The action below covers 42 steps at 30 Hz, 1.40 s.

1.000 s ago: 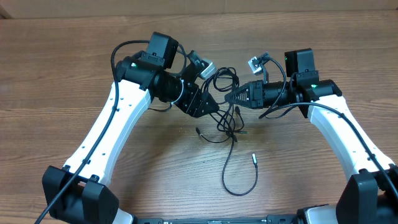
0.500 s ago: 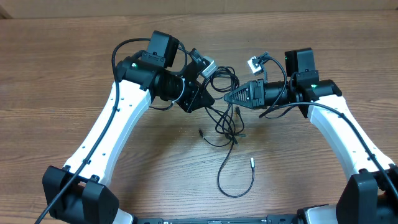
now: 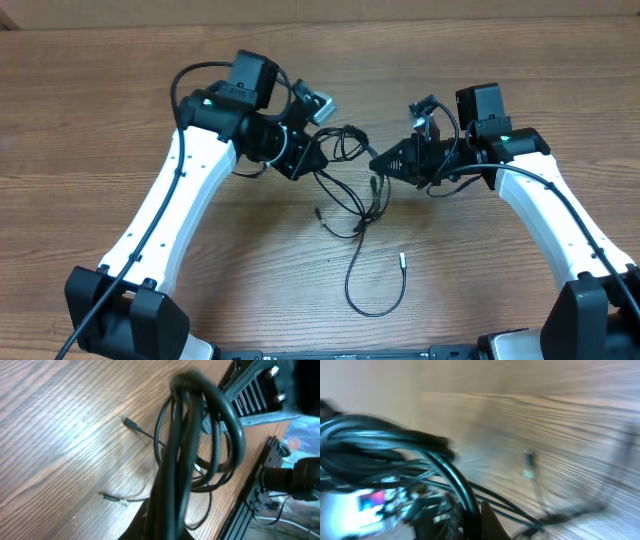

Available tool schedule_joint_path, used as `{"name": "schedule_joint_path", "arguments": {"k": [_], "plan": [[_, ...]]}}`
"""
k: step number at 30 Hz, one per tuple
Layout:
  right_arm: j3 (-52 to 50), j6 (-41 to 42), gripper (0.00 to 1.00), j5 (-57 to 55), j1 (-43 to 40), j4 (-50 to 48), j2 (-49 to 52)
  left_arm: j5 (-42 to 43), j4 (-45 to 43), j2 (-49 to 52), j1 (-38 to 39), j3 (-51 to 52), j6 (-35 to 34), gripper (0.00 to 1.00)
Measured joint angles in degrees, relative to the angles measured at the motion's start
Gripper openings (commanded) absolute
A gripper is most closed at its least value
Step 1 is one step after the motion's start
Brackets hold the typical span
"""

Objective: Untangle cables

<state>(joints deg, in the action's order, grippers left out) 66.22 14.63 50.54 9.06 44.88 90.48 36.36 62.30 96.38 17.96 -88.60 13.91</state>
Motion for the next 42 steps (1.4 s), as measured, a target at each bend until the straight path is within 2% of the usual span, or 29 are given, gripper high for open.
{"name": "schedule_joint_path", "arguments": {"k": [9, 18, 19, 22, 28, 31, 37, 42], "plan": [[0.0, 0.4, 0.04, -20.0, 0.3, 4.9, -0.6, 3.1, 0.3, 0.2, -2.2, 0.0, 0.0, 0.04], [0.1, 0.7, 0.05, -25.2, 0.3, 3.0, -0.6, 3.7, 0.3, 0.2, -2.3, 0.0, 0.0, 0.04], [0.1, 0.7, 0.1, -25.2, 0.3, 3.1, -0.6, 3.7, 0.3, 0.2, -2.3, 0.0, 0.0, 0.04], [0.4, 0.0, 0.4, -22.9, 0.2, 3.5, -0.6, 3.7, 0.5, 0.2, -2.4, 0.0, 0.0, 0.04], [0.5, -4.1, 0.45, -8.2, -0.2, 3.4, -0.6, 3.7, 0.5, 0.2, -3.5, 0.0, 0.0, 0.04], [0.5, -5.4, 0.52, -5.0, 1.5, 3.2, -0.6, 4.7, 0.5, 0.2, -3.4, 0.0, 0.0, 0.04], [0.5, -6.8, 0.53, -6.1, 8.2, 0.0, -0.6, 9.4, -0.2, 0.2, -1.9, 0.0, 0.2, 0.04], [0.5, -5.6, 0.27, -10.1, 10.2, -2.9, -0.6, 10.4, -0.2, 0.2, 0.1, 0.0, 0.2, 0.04]]}}
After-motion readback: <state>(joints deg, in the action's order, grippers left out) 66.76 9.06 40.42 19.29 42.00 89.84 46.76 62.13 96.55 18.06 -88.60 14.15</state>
